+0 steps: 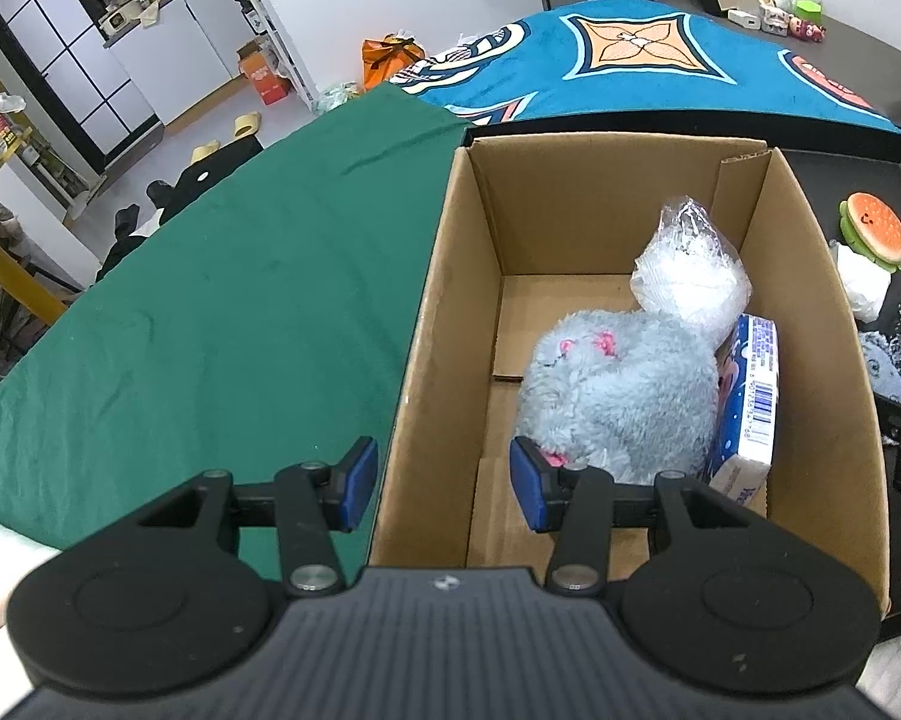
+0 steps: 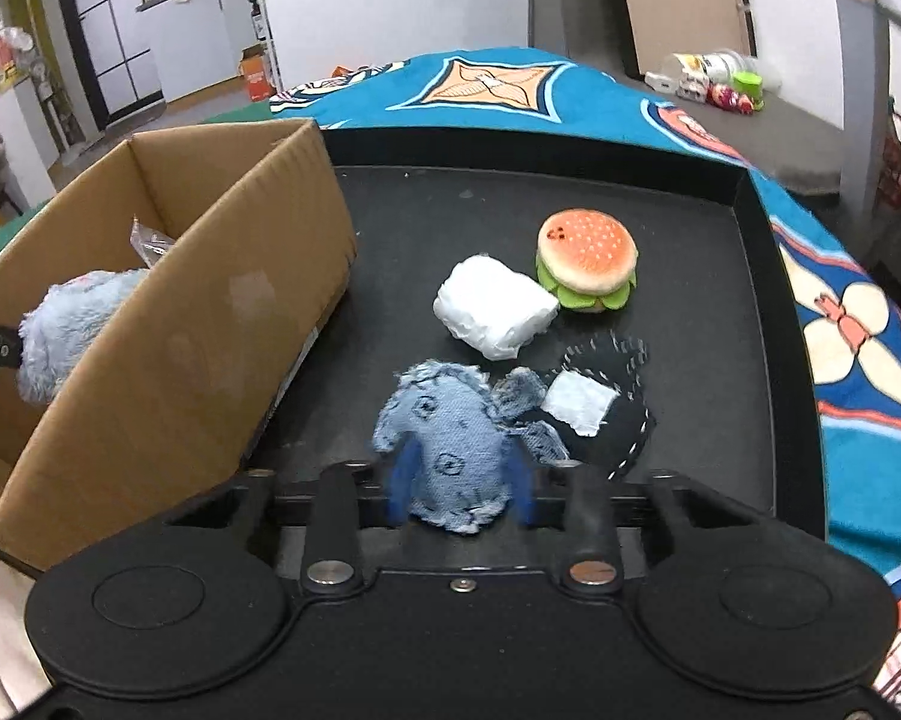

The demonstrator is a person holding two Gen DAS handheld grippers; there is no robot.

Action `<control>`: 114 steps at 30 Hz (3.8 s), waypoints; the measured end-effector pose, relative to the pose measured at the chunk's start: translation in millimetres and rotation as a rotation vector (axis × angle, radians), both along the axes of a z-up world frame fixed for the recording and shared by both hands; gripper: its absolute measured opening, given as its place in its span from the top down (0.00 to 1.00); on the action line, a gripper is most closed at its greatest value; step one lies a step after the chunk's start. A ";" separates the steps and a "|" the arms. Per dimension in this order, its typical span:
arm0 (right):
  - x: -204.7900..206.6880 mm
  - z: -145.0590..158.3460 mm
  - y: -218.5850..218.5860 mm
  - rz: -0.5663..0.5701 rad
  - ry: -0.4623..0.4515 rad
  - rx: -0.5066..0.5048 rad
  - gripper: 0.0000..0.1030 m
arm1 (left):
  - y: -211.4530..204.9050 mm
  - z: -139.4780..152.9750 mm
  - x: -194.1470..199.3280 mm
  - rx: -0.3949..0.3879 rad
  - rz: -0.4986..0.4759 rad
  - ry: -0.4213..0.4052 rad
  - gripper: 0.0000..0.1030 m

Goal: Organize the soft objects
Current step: 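Move the right tool back over the tray and grasp the blue denim plush, then carry the denim plush with the right tool into the box and release, then return the right tool to the tray and grasp the black felt plush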

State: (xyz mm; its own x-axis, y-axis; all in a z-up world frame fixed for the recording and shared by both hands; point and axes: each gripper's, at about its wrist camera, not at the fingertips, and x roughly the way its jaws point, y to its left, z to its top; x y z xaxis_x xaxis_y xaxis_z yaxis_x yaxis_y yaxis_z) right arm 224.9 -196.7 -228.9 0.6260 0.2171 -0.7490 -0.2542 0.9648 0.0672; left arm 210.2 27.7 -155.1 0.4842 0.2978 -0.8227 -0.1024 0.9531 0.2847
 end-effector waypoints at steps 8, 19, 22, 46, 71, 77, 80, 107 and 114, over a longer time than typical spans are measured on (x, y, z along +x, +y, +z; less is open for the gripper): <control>-6.5 13.8 -5.7 0.004 0.011 0.035 0.79 | 2.2 1.8 -2.5 0.000 0.000 -0.004 0.54; -12.1 45.5 -6.9 0.010 -0.037 0.058 0.79 | 13.6 8.7 -14.6 -0.025 0.005 -0.016 0.54; -13.3 54.0 -5.5 0.012 -0.048 0.064 0.79 | 15.1 11.8 -15.6 -0.034 0.000 -0.021 0.54; -17.3 113.0 46.5 0.106 -0.163 0.050 0.78 | 37.5 18.9 -26.4 -0.180 0.008 -0.068 0.54; 6.3 121.5 131.3 0.279 -0.184 -0.075 0.72 | 62.0 3.0 -15.2 -0.340 0.049 -0.044 0.89; 9.3 123.0 132.7 0.291 -0.171 -0.025 0.36 | 64.3 2.7 -15.2 -0.348 0.049 -0.046 0.88; 7.1 119.2 128.8 0.273 -0.155 -0.058 0.23 | 64.7 2.7 -15.4 -0.348 0.049 -0.045 0.88; -23.5 106.0 29.6 0.169 -0.127 -0.001 0.15 | 38.2 17.7 -18.1 -0.201 0.017 -0.046 0.49; -18.8 95.3 5.2 0.155 -0.078 0.048 0.13 | 28.4 20.8 -18.0 -0.160 0.014 -0.032 0.42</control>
